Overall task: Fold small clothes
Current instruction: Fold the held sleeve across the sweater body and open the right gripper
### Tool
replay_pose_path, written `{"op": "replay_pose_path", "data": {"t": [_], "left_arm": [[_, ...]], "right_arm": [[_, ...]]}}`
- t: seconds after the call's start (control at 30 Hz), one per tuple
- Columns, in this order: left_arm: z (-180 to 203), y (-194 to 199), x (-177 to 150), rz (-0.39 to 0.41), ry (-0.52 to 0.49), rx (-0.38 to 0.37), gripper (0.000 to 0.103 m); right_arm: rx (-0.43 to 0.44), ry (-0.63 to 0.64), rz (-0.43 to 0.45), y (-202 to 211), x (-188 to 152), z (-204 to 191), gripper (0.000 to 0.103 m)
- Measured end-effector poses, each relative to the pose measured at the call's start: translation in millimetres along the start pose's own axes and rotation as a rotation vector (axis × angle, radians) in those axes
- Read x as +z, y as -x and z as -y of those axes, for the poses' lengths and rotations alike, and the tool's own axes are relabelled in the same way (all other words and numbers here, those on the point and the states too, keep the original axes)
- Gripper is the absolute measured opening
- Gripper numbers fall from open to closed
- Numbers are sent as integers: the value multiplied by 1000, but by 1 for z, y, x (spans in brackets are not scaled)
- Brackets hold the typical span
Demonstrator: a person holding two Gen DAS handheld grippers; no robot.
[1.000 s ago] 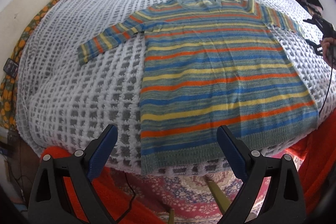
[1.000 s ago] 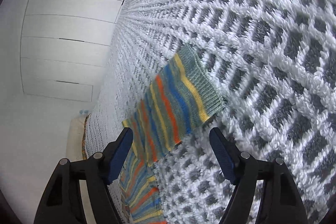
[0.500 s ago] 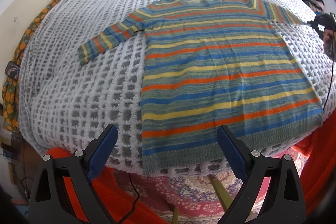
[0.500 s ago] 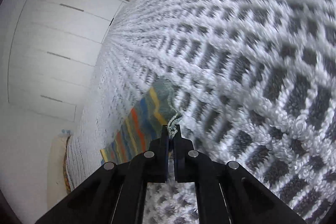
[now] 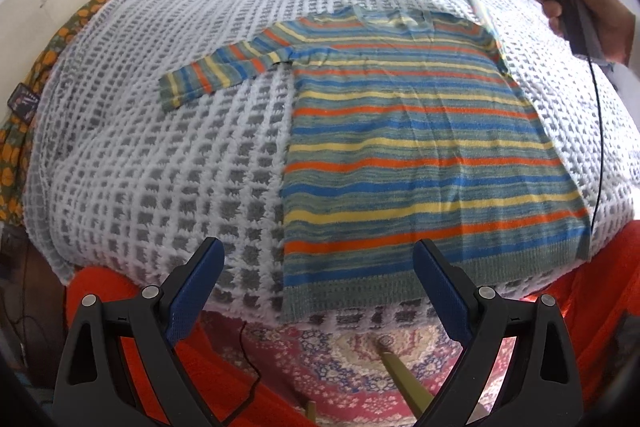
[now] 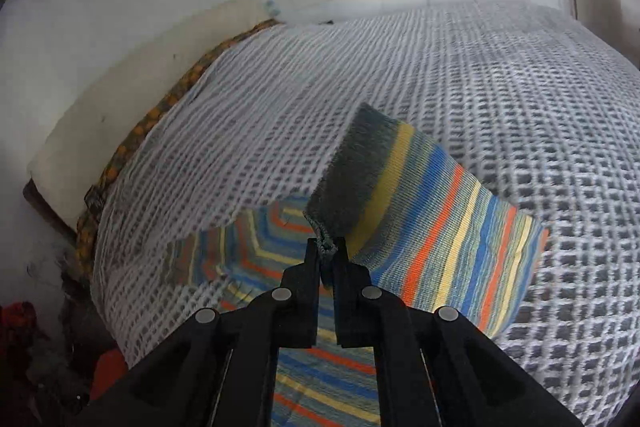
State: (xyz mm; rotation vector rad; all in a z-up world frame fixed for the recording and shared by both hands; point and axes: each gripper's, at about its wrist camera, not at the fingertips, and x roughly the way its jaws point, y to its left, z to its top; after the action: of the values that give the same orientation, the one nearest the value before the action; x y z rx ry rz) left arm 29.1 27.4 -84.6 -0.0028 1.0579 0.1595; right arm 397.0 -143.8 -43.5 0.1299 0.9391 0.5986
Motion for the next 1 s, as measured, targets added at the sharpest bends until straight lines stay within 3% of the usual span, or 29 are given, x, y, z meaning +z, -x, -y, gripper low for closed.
{"op": "replay_pose_path", "data": {"t": [0.03, 0.07, 0.13, 0.27, 0.37, 0.43, 0.53, 0.63, 0.67, 0.7, 0.73, 0.87, 1.0], "left_arm": [[-4, 2, -1, 3, 10, 5, 96], [-9, 4, -2, 8, 21, 8, 96], [-18, 6, -5, 18, 44, 16, 96], [-32, -4, -10, -11, 92, 15, 96], [-36, -14, -8, -43, 122, -13, 96], [-33, -15, -6, -48, 124, -25, 96], [-23, -13, -5, -40, 87, -14, 96], [-16, -12, -6, -37, 46, 11, 96], [-15, -11, -6, -36, 37, 17, 96], [-14, -11, -7, -32, 31, 23, 96], [-14, -10, -7, -28, 27, 27, 96], [-11, -21, -6, -48, 20, 17, 96], [-2, -25, -3, -70, 4, -8, 96]], "right_arm": [[17, -2, -67, -23, -4, -8, 58], [29, -16, -103, -38, -8, -14, 66], [40, -48, -80, -42, -9, -8, 66], [-16, -191, 10, -7, -1, 44, 65], [-60, -257, 21, 8, 6, 81, 54], [-49, -282, -22, 7, 8, 94, 51], [-32, -320, -112, -22, -15, 112, 51], [-169, -342, -241, -63, -58, 137, 50], [-231, -370, -290, -73, -74, 151, 42], [-248, -400, -285, -73, -84, 164, 24], [-251, -423, -245, -66, -88, 170, 19], [-255, -316, -151, -33, -66, 148, 23], [-204, -182, -131, -29, -45, 114, 46]]}}
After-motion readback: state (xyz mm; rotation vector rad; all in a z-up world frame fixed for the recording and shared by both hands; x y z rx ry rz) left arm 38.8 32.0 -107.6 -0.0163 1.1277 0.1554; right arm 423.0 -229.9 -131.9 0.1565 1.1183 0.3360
